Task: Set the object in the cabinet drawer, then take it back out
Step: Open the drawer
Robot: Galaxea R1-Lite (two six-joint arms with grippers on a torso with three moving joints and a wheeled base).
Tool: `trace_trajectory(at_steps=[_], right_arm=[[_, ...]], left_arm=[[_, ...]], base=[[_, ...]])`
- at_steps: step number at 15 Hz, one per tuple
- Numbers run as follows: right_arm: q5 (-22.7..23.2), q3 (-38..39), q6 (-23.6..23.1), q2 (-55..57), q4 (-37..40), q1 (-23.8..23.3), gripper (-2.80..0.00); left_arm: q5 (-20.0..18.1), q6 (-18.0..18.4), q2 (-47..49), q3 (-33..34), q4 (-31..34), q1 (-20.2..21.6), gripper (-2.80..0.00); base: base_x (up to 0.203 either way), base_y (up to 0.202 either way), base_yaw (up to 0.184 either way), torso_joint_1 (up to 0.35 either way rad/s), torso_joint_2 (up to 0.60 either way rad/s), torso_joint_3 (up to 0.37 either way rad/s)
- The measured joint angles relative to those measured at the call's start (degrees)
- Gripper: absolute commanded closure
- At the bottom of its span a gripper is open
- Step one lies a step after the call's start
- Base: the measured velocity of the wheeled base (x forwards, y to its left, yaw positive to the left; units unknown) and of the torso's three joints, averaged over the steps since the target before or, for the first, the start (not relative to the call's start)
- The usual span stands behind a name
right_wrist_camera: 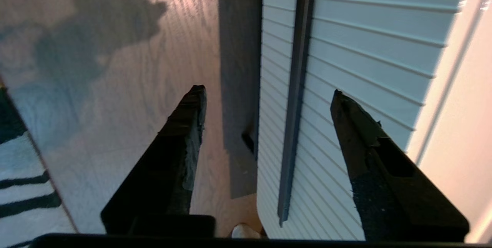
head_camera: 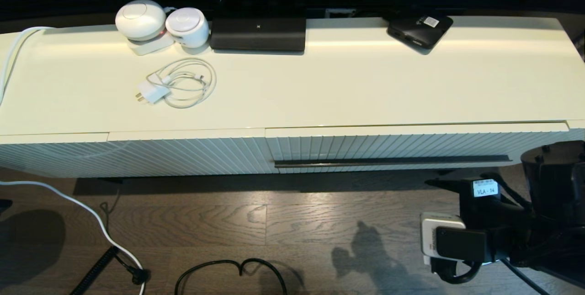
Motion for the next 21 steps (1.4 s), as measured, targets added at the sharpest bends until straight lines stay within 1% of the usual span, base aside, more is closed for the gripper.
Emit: trace_trajectory(at_steps=[4, 9, 11, 14, 18, 21], right_arm=[[-0.11, 1.25, -0.09, 2.33, -0.71, -1.52, -2.80], [-0.17, 2.24, 0.14, 8.90, -7.81, -1.96, -2.80], [-0.09, 1.33, 0.21, 11.53, -8.57, -2.28, -2.80], [0.00, -0.04, 0.19, 14.69, -8.75, -4.74, -2.80], [0.48, -0.69, 0.53, 17.78, -12.71, -8.38, -2.80], [2.87, -0.19, 0.59, 18.84, -12.75, -9.95, -2.80]], left_arm=[[0.02, -0.02, 0.00, 0.00, -0.02, 0.02, 0.00], [0.02, 0.05, 0.00, 0.00, 0.00, 0.03, 0.00], [0.00, 0.02, 0.00, 0.02, 0.00, -0.03, 0.00], [0.00, 0.04, 0.00, 0.02, 0.00, -0.01, 0.00], [0.00, 0.00, 0.00, 0.02, 0.00, 0.02, 0.00], [0.02, 0.02, 0.00, 0.00, 0.00, 0.05, 0.00]], base=[[0.000, 0.000, 0.000, 0.000, 0.00, 0.000], [0.000, 0.000, 0.000, 0.000, 0.00, 0.000], [0.000, 0.000, 0.000, 0.000, 0.00, 0.000], [0.000, 0.000, 0.000, 0.000, 0.00, 0.000], [0.000, 0.000, 0.000, 0.000, 0.00, 0.000], [0.000, 0.000, 0.000, 0.000, 0.00, 0.000]])
